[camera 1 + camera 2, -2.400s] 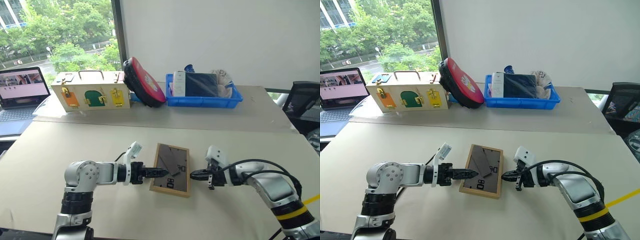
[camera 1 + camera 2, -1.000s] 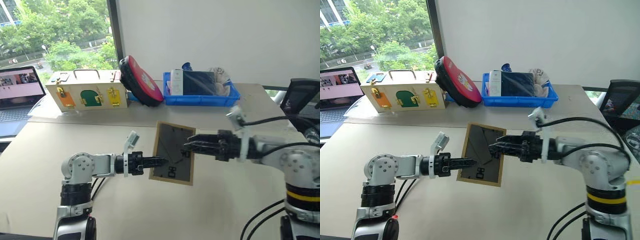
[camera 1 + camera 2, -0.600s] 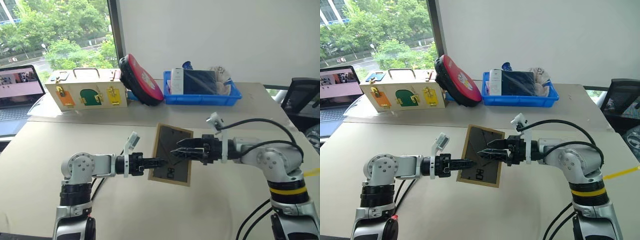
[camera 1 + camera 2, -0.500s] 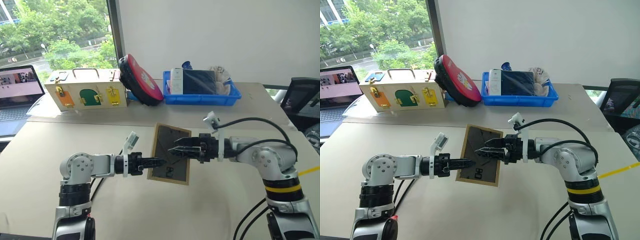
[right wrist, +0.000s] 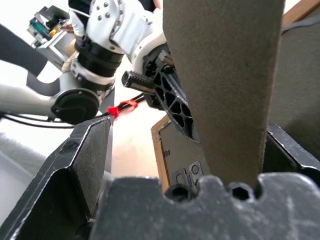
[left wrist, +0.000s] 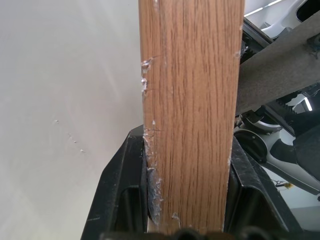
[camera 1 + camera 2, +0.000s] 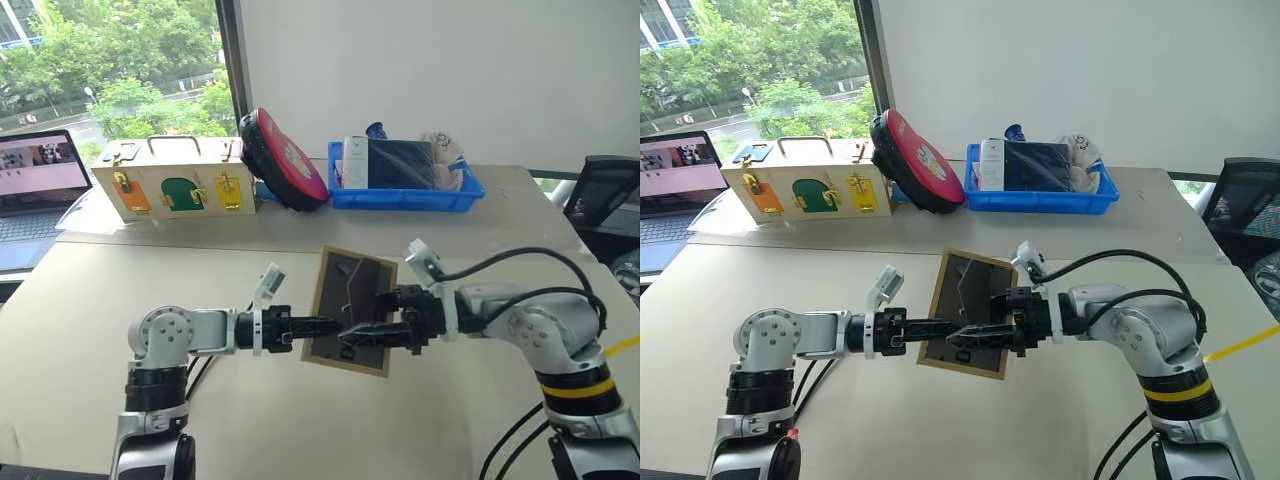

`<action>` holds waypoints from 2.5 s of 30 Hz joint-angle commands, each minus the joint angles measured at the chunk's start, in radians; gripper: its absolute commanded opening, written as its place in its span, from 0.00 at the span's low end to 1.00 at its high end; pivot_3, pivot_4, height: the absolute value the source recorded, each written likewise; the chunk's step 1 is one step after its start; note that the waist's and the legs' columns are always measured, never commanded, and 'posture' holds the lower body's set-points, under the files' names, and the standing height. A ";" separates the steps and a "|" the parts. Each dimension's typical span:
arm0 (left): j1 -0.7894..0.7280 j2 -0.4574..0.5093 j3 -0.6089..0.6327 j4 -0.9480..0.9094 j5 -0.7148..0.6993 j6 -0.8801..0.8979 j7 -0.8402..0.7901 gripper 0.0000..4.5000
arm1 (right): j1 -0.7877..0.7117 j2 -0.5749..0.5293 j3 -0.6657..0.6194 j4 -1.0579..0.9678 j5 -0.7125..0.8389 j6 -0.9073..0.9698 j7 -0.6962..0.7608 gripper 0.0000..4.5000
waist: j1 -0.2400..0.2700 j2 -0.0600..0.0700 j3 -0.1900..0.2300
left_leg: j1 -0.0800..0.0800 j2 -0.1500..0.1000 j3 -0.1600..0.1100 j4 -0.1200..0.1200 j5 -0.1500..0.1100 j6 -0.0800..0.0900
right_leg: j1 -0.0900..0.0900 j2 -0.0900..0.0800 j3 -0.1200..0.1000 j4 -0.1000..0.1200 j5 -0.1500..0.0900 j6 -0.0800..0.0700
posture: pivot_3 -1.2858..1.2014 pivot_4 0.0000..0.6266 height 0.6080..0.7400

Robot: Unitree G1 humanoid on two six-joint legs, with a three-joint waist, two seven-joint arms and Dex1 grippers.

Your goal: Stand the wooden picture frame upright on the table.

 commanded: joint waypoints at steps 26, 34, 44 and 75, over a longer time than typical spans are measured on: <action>-0.118 -0.016 0.139 0.182 -0.291 0.044 0.208 0.26 | 0.252 -0.233 0.047 0.286 -1.389 -1.845 -0.621 0.99 | 0.001 0.000 0.000 | 0.000 0.000 0.000 0.001 0.002 -0.003 | -0.001 0.000 0.001 0.003 0.000 0.000 | 0.52 0.24 0.96; -0.106 -0.011 0.114 0.184 -0.411 0.044 0.307 0.26 | 0.123 -0.150 0.024 0.344 -1.663 -2.015 -1.003 0.99 | 0.000 0.000 0.000 | 0.002 -0.001 0.000 0.002 0.006 -0.009 | -0.002 0.000 0.001 0.010 0.000 0.000 | 0.52 0.24 0.96; -0.099 0.014 0.087 0.192 -0.495 0.026 0.370 0.26 | 0.077 -0.144 0.071 0.374 -1.686 -2.079 -1.063 0.79 | 0.000 0.000 0.000 | 0.002 -0.001 0.000 0.002 0.007 -0.008 | -0.002 -0.001 0.001 0.010 0.000 0.000 | 0.52 0.24 0.96; 0.250 0.396 -0.016 -0.177 0.100 -0.840 -0.484 1.00 | -0.078 -0.147 0.169 0.362 -0.261 -1.048 -0.088 0.27 | -0.007 0.001 0.001 | 0.004 -0.001 0.000 -0.001 0.008 -0.006 | 0.001 -0.001 0.001 0.011 0.000 -0.001 | 0.52 0.24 0.96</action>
